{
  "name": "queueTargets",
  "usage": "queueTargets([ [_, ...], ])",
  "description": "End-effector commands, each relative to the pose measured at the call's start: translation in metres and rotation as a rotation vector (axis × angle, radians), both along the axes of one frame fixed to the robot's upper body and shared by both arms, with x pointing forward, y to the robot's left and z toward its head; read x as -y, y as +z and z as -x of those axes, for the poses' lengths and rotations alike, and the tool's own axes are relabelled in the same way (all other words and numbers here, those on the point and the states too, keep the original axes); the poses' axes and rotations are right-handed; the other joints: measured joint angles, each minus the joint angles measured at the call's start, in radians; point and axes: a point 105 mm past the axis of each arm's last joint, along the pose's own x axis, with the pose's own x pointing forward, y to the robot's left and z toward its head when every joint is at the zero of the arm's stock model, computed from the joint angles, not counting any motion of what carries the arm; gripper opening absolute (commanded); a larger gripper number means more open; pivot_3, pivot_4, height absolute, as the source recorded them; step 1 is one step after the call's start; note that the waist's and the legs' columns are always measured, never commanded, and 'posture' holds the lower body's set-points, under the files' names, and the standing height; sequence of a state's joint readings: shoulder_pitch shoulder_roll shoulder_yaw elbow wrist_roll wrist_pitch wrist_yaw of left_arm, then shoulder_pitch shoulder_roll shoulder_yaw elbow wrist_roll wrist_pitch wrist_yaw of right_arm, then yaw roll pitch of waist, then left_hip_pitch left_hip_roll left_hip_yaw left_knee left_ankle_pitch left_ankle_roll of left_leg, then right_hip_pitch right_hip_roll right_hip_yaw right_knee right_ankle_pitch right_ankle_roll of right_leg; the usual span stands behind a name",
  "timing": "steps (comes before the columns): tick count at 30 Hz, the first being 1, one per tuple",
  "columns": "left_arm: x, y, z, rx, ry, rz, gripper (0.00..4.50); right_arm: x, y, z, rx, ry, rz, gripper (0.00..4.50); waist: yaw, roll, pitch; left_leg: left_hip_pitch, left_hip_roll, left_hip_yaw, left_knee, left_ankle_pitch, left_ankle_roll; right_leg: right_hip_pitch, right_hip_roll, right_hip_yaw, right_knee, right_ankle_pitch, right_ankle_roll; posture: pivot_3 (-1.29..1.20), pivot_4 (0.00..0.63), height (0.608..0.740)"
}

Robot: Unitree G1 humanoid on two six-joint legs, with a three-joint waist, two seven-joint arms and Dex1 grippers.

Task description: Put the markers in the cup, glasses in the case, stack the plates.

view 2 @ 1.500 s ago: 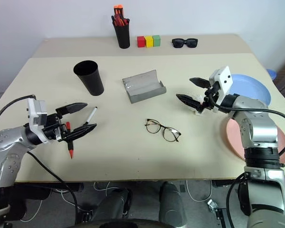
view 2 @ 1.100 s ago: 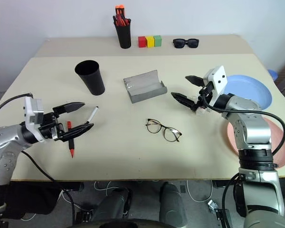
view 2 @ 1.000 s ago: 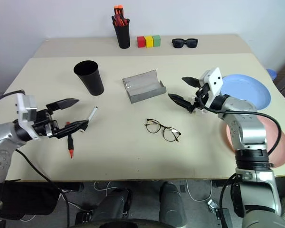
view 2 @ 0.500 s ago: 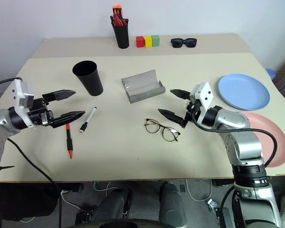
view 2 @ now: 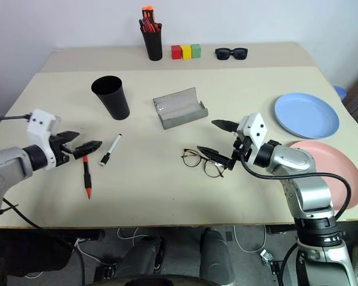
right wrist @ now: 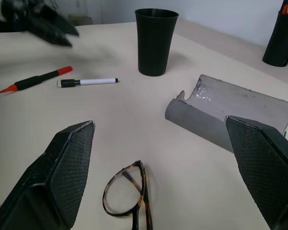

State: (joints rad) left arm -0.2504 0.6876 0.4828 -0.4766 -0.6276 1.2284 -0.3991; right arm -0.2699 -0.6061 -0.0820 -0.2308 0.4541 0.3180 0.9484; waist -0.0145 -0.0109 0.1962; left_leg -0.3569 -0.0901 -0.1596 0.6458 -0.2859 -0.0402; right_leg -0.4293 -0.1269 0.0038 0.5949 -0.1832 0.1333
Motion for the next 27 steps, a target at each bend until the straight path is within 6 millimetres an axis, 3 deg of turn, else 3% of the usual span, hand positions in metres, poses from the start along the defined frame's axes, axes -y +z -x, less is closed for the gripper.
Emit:
queueTargets([
  [1,-0.003,0.004,0.014,-0.013,0.131,0.01,4.5,-0.001,0.007,0.003,0.041,0.02,-0.003,4.43,0.002,-0.001,0.0,0.0,0.0,0.0,0.001,0.0,0.0,0.0,0.0,0.0,0.0,0.0,0.0,0.0,0.15,0.74],
  [7,0.002,-0.01,0.01,-0.076,0.22,0.019,4.5,-0.006,0.006,0.005,0.035,0.048,-0.013,4.43,0.005,-0.002,-0.001,0.0,0.0,0.0,0.002,0.0,-0.001,0.001,0.001,0.0,0.001,0.0,0.0,0.0,0.15,0.74],
  [11,0.001,-0.027,0.029,-0.15,0.262,-0.019,4.5,-0.005,0.013,0.014,0.007,0.105,-0.069,4.43,-0.001,-0.002,-0.001,0.0,0.0,0.0,0.002,0.0,-0.002,0.001,0.001,0.0,0.0,0.001,-0.001,0.0,0.15,0.74],
  [20,0.007,-0.062,0.064,-0.26,0.316,0.068,4.5,-0.012,0.008,0.027,0.011,0.2,0.013,4.43,0.006,-0.002,-0.001,0.001,0.002,0.002,0.003,-0.002,-0.004,0.001,0.003,0.003,0.0,0.0,0.0,0.0,0.15,0.74],
  [27,0.011,-0.073,0.059,-0.293,0.41,0.159,4.5,-0.031,0.012,0.035,0.031,0.246,0.006,4.43,0.014,-0.003,-0.001,0.001,0.002,0.003,0.003,-0.002,-0.004,0.001,0.003,0.003,0.0,-0.001,0.0,0.0,0.15,0.74],
])
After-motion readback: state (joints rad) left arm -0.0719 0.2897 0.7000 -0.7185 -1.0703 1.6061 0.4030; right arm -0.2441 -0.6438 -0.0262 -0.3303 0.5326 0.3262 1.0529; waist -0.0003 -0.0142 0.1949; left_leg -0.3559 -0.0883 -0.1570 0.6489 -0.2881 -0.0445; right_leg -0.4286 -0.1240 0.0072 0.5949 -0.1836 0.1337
